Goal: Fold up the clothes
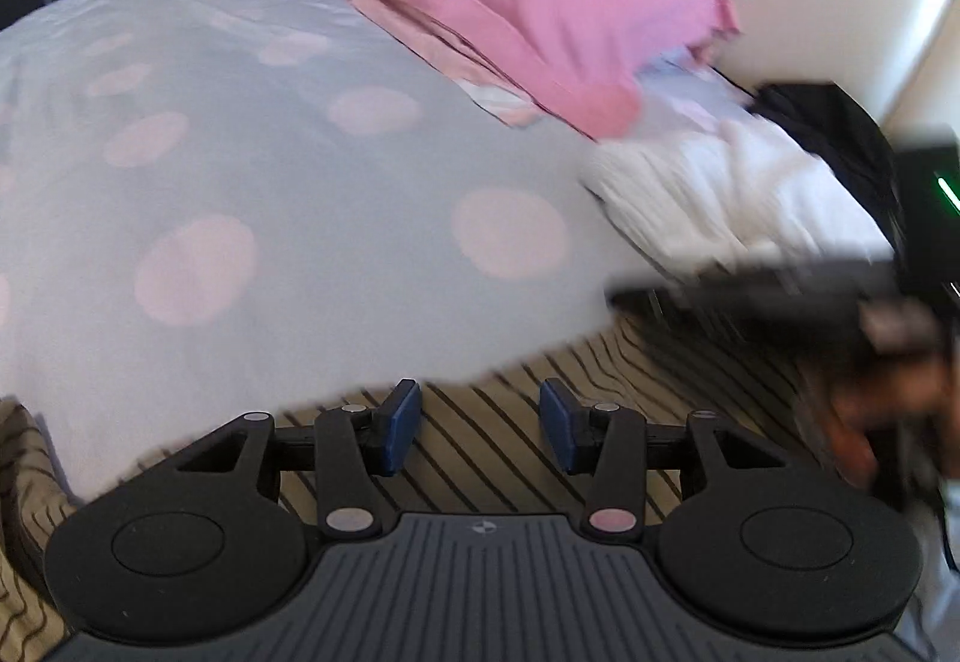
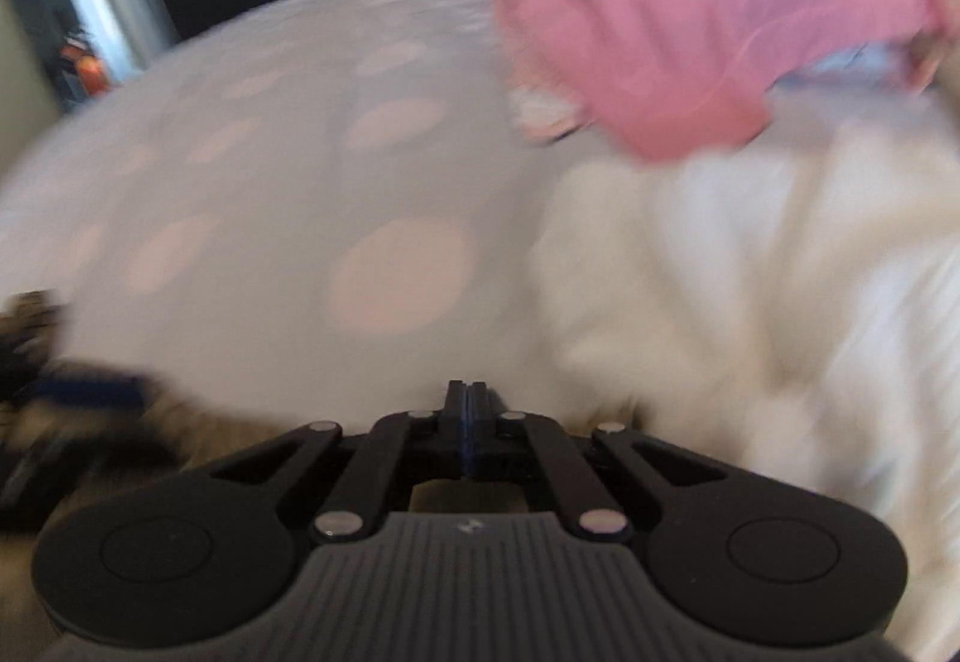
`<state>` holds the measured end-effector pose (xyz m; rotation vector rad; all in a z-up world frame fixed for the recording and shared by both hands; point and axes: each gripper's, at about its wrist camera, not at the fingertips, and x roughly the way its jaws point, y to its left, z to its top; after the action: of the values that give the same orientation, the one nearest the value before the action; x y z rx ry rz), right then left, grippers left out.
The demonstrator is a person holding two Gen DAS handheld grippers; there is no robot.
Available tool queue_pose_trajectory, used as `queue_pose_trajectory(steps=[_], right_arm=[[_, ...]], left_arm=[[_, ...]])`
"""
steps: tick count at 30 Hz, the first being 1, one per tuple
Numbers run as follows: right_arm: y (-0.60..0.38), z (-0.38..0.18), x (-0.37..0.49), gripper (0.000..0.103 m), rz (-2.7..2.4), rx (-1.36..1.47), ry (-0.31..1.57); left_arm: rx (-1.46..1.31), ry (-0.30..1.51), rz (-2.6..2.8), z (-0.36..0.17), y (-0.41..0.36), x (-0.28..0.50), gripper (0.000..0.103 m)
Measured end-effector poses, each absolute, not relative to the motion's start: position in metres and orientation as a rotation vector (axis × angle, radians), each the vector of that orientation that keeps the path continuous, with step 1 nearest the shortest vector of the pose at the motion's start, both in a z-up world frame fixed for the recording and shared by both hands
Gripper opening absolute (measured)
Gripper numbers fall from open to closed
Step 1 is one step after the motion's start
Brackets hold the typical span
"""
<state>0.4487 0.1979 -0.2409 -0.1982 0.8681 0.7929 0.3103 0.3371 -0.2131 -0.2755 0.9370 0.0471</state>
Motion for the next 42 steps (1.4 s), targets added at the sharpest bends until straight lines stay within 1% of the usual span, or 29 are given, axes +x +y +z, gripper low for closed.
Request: queue_pose_trajectory(steps=[1, 3, 4, 5, 8, 10, 12, 15, 16, 17, 18, 19, 23, 25, 26, 27, 28, 29, 30, 36, 42], right_arm=[[0.197, -0.236, 0.450, 0.004, 0.798, -0.185, 0.863], [0.188, -0.225, 0.451, 0.013, 0.899, -0.103, 0.914], [0.185, -0.223, 0.451, 0.014, 0.942, -0.085, 0.939], [0.185, -0.225, 0.447, 0.017, 0.965, -0.130, 0.965], [0.186, -0.233, 0.436, 0.016, 1.022, -0.257, 1.029], [0.183, -0.244, 0.438, 0.001, 0.979, -0.277, 1.002], [0.176, -0.240, 0.446, 0.000, 0.878, -0.238, 0.941], [0.160, -0.225, 0.453, 0.017, 0.789, -0.170, 0.863], [0.153, -0.219, 0.454, 0.024, 0.788, -0.146, 0.852], [0.146, -0.213, 0.453, 0.042, 0.776, -0.146, 0.841], [0.139, -0.207, 0.452, 0.045, 0.761, -0.154, 0.833], [0.135, -0.205, 0.452, 0.045, 0.745, -0.178, 0.835], [0.125, -0.215, 0.452, 0.045, 0.765, -0.148, 0.892], [0.125, -0.222, 0.459, 0.043, 0.762, -0.120, 0.919], [0.127, -0.226, 0.461, 0.040, 0.759, -0.114, 0.932], [0.128, -0.230, 0.459, 0.035, 0.758, -0.109, 0.947], [0.129, -0.233, 0.458, 0.033, 0.756, -0.106, 0.954], [0.131, -0.235, 0.457, 0.020, 0.756, -0.102, 0.958], [0.131, -0.234, 0.455, 0.002, 0.765, -0.098, 0.951], [0.129, -0.207, 0.437, 0.002, 0.847, -0.050, 1.012], [0.155, -0.175, 0.412, 0.002, 0.909, -0.042, 1.079]], left_arm=[[-0.269, 0.948, 0.035, -0.216, 0.334, 0.310, 0.042], [-0.258, 0.969, 0.024, -0.224, 0.329, 0.314, 0.042], [-0.262, 0.969, 0.029, -0.228, 0.328, 0.317, 0.042], [-0.267, 0.957, 0.041, -0.232, 0.326, 0.321, 0.042], [-0.248, 0.916, 0.095, -0.240, 0.323, 0.337, 0.042], [-0.214, 0.906, 0.148, -0.240, 0.319, 0.346, 0.041], [-0.180, 0.899, 0.203, -0.235, 0.315, 0.350, 0.041], [-0.168, 0.855, 0.224, -0.224, 0.312, 0.344, 0.041], [-0.167, 0.841, 0.207, -0.220, 0.312, 0.341, 0.041], [-0.163, 0.843, 0.205, -0.217, 0.311, 0.338, 0.041], [-0.160, 0.846, 0.206, -0.214, 0.311, 0.335, 0.041], [-0.156, 0.849, 0.206, -0.212, 0.311, 0.333, 0.041], [-0.256, 0.901, 0.152, -0.211, 0.313, 0.328, 0.041], [-0.256, 0.916, 0.151, -0.213, 0.312, 0.327, 0.041], [-0.247, 0.928, 0.154, -0.216, 0.310, 0.327, 0.041], [-0.238, 0.941, 0.157, -0.219, 0.309, 0.328, 0.041], [-0.236, 0.959, 0.156, -0.222, 0.309, 0.330, 0.041], [-0.236, 0.971, 0.163, -0.226, 0.309, 0.332, 0.041], [-0.237, 0.983, 0.171, -0.230, 0.310, 0.334, 0.041], [-0.188, 0.965, 0.195, -0.233, 0.306, 0.339, 0.040], [-0.252, 0.929, 0.180, -0.213, 0.323, 0.311, 0.040]])
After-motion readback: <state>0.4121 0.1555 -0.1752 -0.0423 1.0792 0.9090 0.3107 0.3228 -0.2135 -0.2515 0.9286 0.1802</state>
